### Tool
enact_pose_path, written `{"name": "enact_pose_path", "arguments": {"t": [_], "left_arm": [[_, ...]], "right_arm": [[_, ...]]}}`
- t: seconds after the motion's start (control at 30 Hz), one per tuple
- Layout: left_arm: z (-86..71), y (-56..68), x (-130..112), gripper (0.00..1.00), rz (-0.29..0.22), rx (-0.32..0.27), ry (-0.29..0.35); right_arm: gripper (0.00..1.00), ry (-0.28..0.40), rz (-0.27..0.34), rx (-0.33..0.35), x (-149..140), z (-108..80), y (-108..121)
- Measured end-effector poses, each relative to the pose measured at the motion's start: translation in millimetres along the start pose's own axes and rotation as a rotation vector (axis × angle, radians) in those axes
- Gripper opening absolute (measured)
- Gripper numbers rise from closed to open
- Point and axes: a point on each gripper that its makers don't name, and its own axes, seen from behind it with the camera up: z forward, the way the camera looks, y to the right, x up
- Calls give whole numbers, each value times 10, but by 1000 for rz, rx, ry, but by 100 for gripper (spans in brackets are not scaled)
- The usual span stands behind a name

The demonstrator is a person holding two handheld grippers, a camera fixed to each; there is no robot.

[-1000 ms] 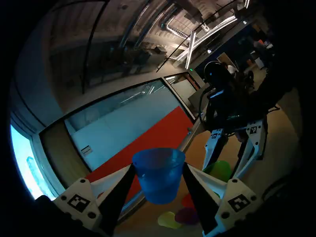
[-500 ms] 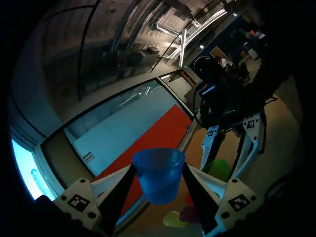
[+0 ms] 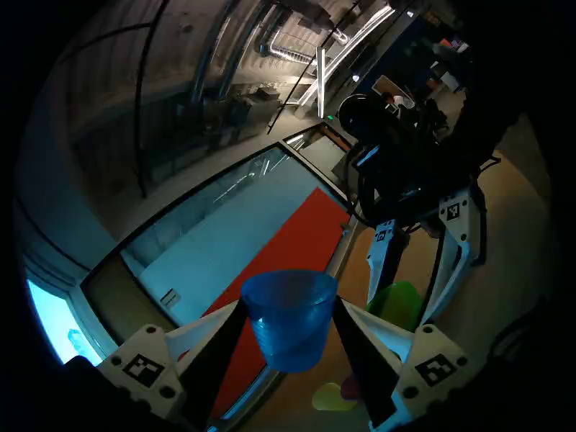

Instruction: Pour water

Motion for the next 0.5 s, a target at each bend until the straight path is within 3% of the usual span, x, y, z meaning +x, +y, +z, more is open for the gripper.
{"name": "enact_pose_path", "arguments": {"t": [0.5], "left_arm": [[33, 27, -12, 84, 61, -5, -5]], "right_arm": [[91, 5, -8, 5, 11, 30, -22]]}}
